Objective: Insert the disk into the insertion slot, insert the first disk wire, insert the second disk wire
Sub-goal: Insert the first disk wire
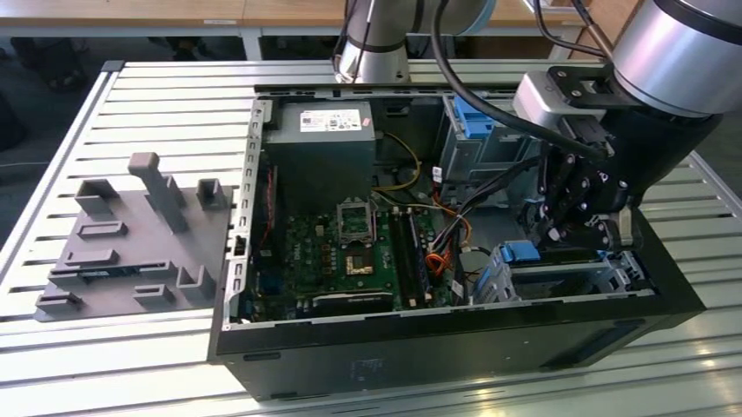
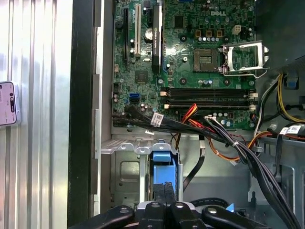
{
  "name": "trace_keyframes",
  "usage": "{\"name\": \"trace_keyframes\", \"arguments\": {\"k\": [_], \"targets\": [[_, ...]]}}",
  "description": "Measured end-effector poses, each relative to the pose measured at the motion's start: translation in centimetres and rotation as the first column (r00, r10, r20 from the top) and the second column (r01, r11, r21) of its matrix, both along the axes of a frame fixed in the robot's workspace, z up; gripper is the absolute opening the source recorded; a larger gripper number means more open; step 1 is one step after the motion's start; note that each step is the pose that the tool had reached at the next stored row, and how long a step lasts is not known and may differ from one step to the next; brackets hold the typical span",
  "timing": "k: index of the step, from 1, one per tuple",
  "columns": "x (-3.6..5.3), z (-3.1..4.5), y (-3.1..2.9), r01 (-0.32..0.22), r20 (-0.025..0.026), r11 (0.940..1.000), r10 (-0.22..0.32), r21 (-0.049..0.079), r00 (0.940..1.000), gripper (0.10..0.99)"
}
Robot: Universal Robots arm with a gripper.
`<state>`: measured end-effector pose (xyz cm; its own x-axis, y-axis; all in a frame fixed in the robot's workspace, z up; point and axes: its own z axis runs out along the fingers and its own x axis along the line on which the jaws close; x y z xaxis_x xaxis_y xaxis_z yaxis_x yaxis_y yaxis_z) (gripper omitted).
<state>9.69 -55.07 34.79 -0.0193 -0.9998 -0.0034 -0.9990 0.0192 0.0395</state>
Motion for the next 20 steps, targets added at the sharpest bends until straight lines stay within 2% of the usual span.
{"name": "trace_keyframes", "arguments": {"k": [9,20], "targets": [[1.01,0.0,0.0,0.0,0.0,1.0,0.0,0.0,1.0,0.106],[3.08,-0.02,0.0,0.0,0.0001,1.0,0.0,0.0,1.0,0.106]]}}
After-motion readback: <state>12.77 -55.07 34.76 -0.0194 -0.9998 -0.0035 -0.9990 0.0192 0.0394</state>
